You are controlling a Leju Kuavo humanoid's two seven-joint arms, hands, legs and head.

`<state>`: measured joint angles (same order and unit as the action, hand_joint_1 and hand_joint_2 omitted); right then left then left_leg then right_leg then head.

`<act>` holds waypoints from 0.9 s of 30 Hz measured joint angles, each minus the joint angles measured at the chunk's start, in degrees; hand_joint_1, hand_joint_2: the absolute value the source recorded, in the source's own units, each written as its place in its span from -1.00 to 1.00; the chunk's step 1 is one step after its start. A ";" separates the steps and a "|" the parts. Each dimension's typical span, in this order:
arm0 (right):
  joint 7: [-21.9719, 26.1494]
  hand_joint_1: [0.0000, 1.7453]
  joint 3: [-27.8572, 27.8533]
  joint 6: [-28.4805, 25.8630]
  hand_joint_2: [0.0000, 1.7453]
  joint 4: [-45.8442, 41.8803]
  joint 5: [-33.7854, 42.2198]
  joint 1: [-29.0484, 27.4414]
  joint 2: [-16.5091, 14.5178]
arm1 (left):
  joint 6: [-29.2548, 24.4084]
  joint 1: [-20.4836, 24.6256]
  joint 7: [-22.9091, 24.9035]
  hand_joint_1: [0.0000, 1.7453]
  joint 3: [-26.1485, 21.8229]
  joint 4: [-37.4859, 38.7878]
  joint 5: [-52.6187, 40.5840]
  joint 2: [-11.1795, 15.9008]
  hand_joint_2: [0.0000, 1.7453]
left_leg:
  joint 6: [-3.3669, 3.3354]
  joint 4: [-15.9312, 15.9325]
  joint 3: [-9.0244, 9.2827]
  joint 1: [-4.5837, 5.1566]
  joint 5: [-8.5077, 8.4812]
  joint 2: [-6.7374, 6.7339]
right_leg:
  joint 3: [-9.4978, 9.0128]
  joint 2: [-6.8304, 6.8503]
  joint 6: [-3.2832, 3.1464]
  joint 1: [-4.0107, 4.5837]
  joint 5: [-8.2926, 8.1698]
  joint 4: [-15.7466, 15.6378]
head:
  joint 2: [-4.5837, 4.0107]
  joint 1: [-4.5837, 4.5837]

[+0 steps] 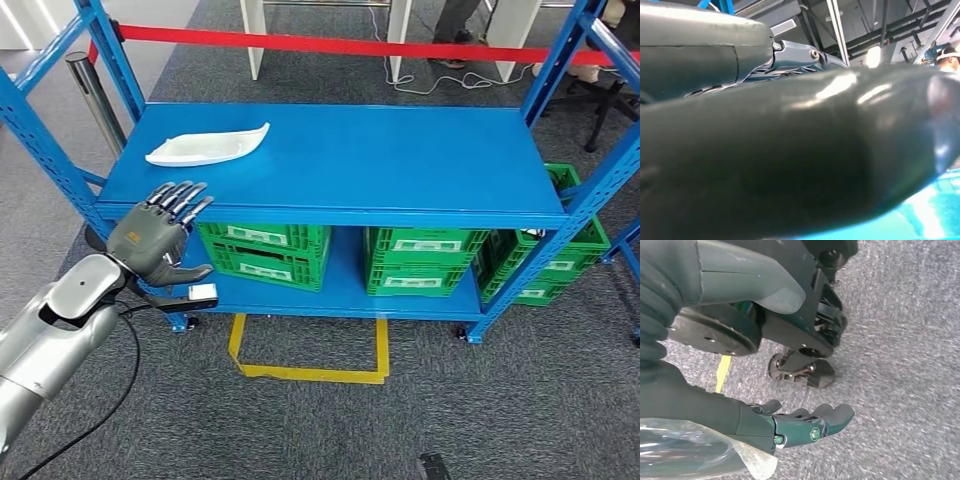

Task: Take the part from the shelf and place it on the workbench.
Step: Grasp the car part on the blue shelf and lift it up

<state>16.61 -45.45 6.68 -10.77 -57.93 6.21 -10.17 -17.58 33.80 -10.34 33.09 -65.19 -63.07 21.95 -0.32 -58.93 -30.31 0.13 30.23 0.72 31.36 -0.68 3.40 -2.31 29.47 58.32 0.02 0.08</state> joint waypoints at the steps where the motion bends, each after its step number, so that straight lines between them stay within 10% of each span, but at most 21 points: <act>1: -0.03 -1.00 -0.11 -0.18 1.00 -0.01 -0.01 -0.03 0.03 | -0.07 0.17 -0.11 -1.00 0.11 0.20 0.25 -0.20 -1.00 | -0.16 -0.06 -0.09 0.04 -0.01 0.00 | -0.01 0.01 0.17 -0.04 -0.09 -0.13 | 0.00 -0.01; 5: -1.49 -1.00 -0.38 -2.63 -1.00 -0.02 -0.08 0.00 0.14 | 0.16 0.78 -1.80 -1.00 0.21 0.43 3.83 -1.29 -1.00 | -1.61 1.79 0.64 -0.31 -1.11 -0.26 | 1.71 0.20 0.52 0.30 1.46 2.36 | 0.00 0.16; 8: -3.04 -1.00 -0.61 -4.23 -1.00 -0.03 -0.32 -0.13 0.26 | 1.37 0.72 -3.47 -1.00 0.35 0.43 7.85 -2.54 -1.00 | -1.96 2.04 0.71 -0.19 -1.28 -0.32 | 8.01 0.28 0.14 0.65 5.08 13.24 | 0.00 0.28; 10: -3.82 -1.00 -0.71 -4.87 -1.00 -0.03 -0.48 -0.32 0.35 | 2.23 0.56 -4.25 -1.00 0.52 0.42 9.90 -3.27 -1.00 | -1.95 2.00 0.88 0.00 -1.08 -0.22 | 10.31 0.28 -0.12 0.80 3.77 15.53 | 0.00 0.28; 14: -5.51 -1.00 -0.72 -5.92 -1.00 -0.07 -0.94 -0.22 0.47 | 3.82 0.71 -5.22 -1.00 0.81 0.19 12.88 -4.50 -1.00 | -1.17 1.69 1.52 0.25 -0.03 -0.05 | 5.68 0.28 -1.20 1.20 -3.95 2.89 | 0.00 0.28; 19: -6.85 -1.00 -0.72 -7.00 -1.00 -0.10 -1.66 -0.35 0.51 | 4.47 1.22 -5.29 -1.00 1.31 -0.05 14.06 -5.01 -1.00 | 0.25 0.59 0.80 0.10 1.02 -0.10 | 4.22 0.16 -2.65 1.28 -3.14 0.47 | 0.00 0.06; 24: -9.15 -1.00 -0.68 -9.41 -1.00 -0.12 -2.96 -0.19 0.52 | 4.78 1.68 -5.26 -1.00 1.80 -0.03 14.86 -5.15 -1.00 | 1.72 -14.75 -7.49 -0.66 6.36 -0.27 | 3.45 0.34 -3.40 1.01 -2.70 0.23 | 0.00 -0.25; 27: -10.15 -1.00 -0.67 -10.31 0.50 -0.12 -3.55 -0.32 0.55 | 4.81 1.72 -5.18 -1.00 2.08 0.01 15.22 -5.31 -1.00 | 1.92 -10.13 -6.92 -1.11 0.82 -0.32 | 3.05 0.31 -3.18 0.87 -2.47 0.25 | 0.00 -0.24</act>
<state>6.46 -46.11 -3.63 -10.88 -61.48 5.88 -9.62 -12.76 35.52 -15.52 35.17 -65.18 -47.85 16.64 1.61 -69.06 -37.22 -0.98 31.05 0.40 34.40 -0.37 0.22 -1.44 27.00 58.57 0.02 -0.16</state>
